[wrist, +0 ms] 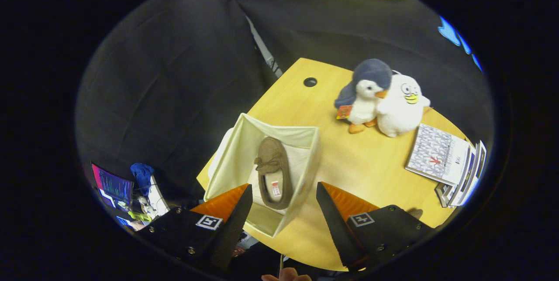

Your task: Open the storage box then place both shoes into the box .Put the left shoe in first, then the right shoe, with the right side of both shoes facing outward in a uniform manner.

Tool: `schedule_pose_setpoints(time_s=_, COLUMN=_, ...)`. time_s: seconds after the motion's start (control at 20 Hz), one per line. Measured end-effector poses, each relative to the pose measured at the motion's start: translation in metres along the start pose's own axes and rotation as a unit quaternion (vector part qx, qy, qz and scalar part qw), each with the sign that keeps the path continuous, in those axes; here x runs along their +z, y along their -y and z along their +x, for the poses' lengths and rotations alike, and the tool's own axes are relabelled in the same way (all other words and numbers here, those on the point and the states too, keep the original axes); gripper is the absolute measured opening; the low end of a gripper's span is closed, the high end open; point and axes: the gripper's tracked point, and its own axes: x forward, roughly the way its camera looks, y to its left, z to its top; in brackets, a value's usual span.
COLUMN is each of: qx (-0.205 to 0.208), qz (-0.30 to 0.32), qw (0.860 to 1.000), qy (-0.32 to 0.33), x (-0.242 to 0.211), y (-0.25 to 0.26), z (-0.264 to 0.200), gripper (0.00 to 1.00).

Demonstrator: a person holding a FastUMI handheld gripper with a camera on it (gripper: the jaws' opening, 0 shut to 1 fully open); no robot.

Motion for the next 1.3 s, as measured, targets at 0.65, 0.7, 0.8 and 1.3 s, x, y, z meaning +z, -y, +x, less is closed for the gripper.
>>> schedule_pose_setpoints(time_s=0.65, qx=-0.065, qz=0.151, qw=0.986, qy=0.029, x=-0.097, y=0.151, z=-0.061, gripper=0.9)
schedule_pose_setpoints(time_s=0.7, qx=-0.076, qz=0.163, qw=0.983, qy=0.026, x=-0.107, y=0.164, z=-0.061, gripper=0.9)
schedule_pose_setpoints(time_s=0.8, qx=-0.089, qz=0.19, qw=0.977, qy=0.016, x=-0.131, y=0.186, z=-0.061, gripper=0.9)
schedule_pose_setpoints(time_s=1.3, qx=-0.144, qz=0.275, qw=0.948, qy=-0.063, x=-0.25, y=0.274, z=-0.048, gripper=0.9)
